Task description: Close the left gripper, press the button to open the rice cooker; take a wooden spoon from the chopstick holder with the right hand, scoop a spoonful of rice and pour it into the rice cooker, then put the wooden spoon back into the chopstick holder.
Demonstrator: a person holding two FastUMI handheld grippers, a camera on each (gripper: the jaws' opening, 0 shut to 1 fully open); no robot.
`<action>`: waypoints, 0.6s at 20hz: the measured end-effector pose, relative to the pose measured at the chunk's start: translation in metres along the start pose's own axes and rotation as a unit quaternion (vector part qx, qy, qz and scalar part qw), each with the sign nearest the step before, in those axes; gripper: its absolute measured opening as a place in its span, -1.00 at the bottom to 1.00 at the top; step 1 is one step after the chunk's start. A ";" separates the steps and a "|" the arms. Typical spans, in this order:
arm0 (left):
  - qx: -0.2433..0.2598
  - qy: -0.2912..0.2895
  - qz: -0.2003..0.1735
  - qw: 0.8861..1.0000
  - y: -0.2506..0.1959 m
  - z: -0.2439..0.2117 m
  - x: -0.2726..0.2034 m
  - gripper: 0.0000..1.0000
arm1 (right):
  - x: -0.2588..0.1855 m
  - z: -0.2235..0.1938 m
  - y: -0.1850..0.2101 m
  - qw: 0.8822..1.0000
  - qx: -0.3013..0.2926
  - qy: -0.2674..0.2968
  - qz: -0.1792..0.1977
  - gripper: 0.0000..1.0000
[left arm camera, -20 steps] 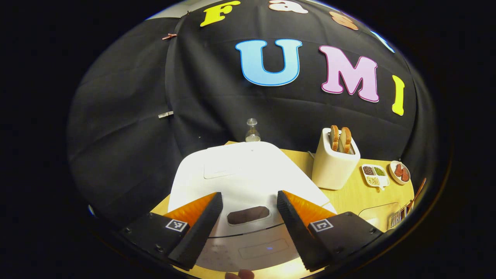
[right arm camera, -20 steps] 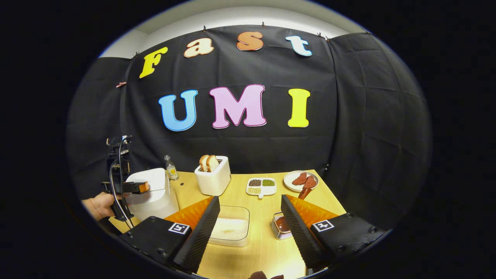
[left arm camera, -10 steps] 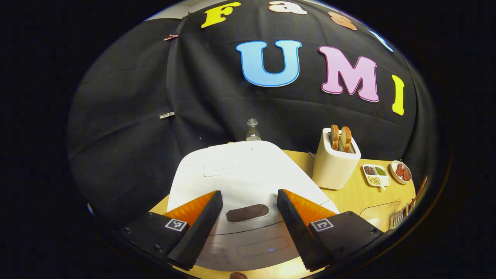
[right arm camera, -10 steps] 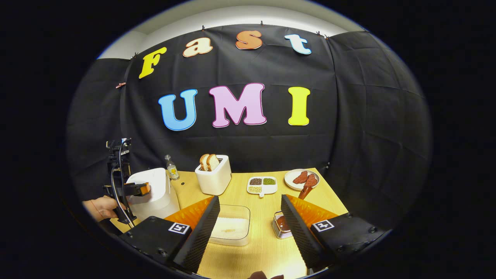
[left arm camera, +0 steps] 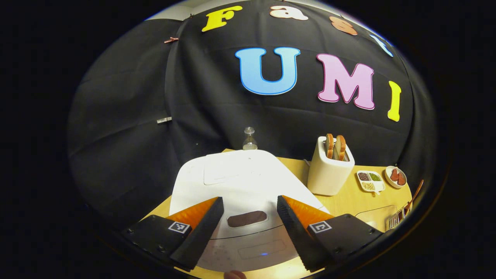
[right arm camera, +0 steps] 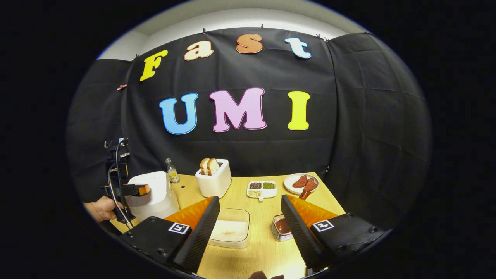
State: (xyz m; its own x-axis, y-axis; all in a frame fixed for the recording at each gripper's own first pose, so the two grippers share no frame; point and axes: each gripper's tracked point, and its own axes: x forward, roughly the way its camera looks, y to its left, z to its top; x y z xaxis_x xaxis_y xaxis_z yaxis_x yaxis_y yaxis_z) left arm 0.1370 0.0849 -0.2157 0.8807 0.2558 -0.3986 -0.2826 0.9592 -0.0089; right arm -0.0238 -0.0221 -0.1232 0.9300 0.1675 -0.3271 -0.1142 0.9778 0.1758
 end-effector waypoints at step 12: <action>0.024 -0.136 -0.102 0.985 -0.038 0.087 -0.089 0.92 | 0.009 0.028 0.007 0.999 -0.010 -0.033 0.001 0.97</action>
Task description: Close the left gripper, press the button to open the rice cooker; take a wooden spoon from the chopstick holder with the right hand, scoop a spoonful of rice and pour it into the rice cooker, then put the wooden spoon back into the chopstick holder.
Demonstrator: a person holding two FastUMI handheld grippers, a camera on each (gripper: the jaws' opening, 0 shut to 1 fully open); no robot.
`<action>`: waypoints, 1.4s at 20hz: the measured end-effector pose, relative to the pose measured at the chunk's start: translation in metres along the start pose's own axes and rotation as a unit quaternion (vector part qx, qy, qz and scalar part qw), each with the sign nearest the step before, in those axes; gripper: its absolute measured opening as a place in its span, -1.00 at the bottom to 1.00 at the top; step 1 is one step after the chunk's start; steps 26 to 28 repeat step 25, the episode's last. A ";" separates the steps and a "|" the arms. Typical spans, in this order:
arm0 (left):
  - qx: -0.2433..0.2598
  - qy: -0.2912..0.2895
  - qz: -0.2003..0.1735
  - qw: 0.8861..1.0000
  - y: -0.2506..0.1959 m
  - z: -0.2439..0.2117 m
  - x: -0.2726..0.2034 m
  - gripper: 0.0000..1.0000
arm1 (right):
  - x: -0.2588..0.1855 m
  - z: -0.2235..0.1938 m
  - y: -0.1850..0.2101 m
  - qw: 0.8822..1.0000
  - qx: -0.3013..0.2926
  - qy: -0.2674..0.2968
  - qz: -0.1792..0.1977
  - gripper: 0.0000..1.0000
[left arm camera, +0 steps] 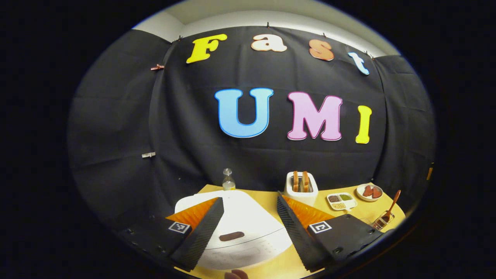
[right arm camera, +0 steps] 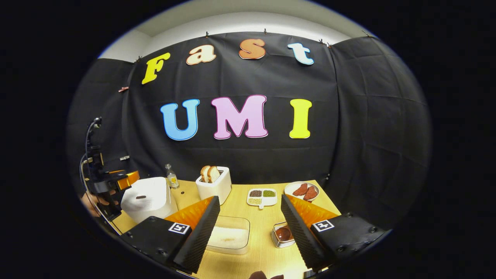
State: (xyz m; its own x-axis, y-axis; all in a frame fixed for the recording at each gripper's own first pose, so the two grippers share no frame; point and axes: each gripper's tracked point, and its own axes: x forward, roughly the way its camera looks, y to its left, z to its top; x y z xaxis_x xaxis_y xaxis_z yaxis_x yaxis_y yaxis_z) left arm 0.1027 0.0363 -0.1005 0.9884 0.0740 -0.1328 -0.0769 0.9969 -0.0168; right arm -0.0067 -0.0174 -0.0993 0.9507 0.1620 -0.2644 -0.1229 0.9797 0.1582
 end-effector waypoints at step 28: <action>-0.007 -0.079 -0.099 0.992 -0.065 0.066 -0.110 0.91 | -0.014 0.040 -0.002 0.998 -0.020 -0.060 -0.028 0.96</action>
